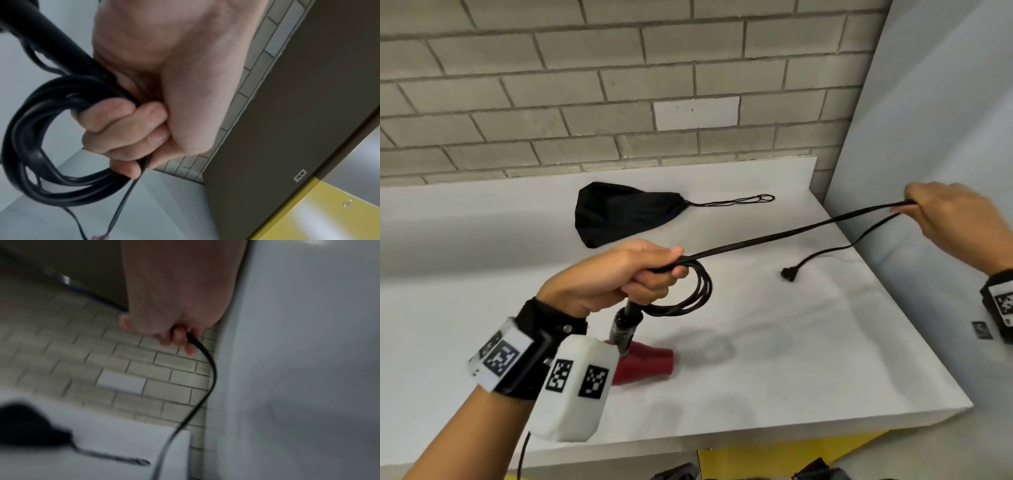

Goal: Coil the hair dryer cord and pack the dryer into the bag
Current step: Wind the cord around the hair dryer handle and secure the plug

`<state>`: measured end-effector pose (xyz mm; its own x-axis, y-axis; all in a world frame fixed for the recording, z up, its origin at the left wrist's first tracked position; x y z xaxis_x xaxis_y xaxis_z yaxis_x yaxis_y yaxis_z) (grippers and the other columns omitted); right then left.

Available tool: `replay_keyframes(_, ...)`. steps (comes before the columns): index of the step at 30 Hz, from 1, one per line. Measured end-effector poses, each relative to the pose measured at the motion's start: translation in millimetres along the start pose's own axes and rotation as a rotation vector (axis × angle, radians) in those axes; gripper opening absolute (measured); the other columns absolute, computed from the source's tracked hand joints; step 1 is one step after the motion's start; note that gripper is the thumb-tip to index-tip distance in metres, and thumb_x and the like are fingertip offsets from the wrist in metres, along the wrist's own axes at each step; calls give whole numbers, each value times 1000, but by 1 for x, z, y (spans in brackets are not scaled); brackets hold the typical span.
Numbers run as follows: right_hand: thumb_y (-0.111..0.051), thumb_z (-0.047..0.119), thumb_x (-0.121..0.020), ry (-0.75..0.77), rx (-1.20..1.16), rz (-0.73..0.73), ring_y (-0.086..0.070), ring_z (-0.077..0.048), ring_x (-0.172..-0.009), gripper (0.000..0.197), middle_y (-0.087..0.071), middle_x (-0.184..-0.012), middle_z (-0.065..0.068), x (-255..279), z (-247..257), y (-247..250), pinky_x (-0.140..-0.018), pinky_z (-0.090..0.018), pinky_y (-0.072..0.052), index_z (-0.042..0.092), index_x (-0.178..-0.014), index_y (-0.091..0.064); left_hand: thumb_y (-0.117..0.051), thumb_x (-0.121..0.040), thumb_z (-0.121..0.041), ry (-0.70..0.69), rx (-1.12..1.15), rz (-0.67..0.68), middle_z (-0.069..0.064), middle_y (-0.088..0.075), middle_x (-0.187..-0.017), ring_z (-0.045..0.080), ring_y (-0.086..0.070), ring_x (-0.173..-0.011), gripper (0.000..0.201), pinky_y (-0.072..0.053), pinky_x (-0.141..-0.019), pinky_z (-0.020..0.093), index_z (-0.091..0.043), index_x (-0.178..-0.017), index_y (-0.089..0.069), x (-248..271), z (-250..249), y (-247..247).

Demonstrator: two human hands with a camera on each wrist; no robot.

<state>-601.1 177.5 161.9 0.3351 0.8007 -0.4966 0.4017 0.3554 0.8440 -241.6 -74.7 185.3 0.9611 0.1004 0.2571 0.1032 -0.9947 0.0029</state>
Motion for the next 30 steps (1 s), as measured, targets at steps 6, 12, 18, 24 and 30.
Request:
replay_keyframes(6, -63, 38, -85, -130, 108, 927, 0, -35, -145, 92, -9, -156, -11, 12, 25, -7, -119, -39, -7, 9, -148, -2, -41, -93, -34, -38, 89, 23, -12, -23, -47, 3, -15, -39, 30, -13, -39, 16, -12, -74, -50, -9, -5, -3)
replay_keyframes(12, -56, 61, -78, 151, -970, 748, -43, 1, -129, 64, -55, -130, 25, 9, 134, 53, -110, -25, -31, 50, -135, -28, -36, -96, -32, -91, 155, 68, -14, -26, -47, 3, -15, -40, 30, -15, -40, 18, -13, -76, -50, -20, -10, -13)
replay_keyframes(18, -48, 71, -80, -75, -1399, 347, -38, -8, -54, 45, -46, -59, 6, 48, 106, 29, -56, -14, -40, 31, -90, -66, -37, -96, -32, -137, 221, 7, -11, -21, -49, 3, -15, -39, 31, -16, -40, 18, -12, -76, -52, -7, -13, 9)
replay_keyframes(24, -43, 40, -92, -21, -382, 1, -63, -25, -57, 21, -66, -69, 6, 53, 125, 38, -42, -33, -46, 29, -96, -60, -35, -97, -34, -149, 174, -11, -10, -30, -51, 4, -25, -41, 33, -26, -44, 18, -9, -88, -54, -13, -3, 7)
replay_keyframes(30, -63, 21, -84, 285, -124, -18, -51, -20, -43, 11, -53, -56, 3, 60, 186, 41, -35, -27, -34, 19, -73, -62, -36, -96, -24, -173, 223, -12, -6, -35, -58, 7, -30, -48, 29, -35, -51, 18, -4, -103, -56, -17, 2, 3)
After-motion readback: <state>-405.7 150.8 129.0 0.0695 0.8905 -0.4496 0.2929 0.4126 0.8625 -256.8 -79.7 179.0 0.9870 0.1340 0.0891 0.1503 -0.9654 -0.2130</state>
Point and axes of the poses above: each hand's wrist, its own x-axis away from the middle knuckle, its own y-axis out of the back of the hand, z = x × y, the point moved 1 cm from there along -x, towards the middle knuckle
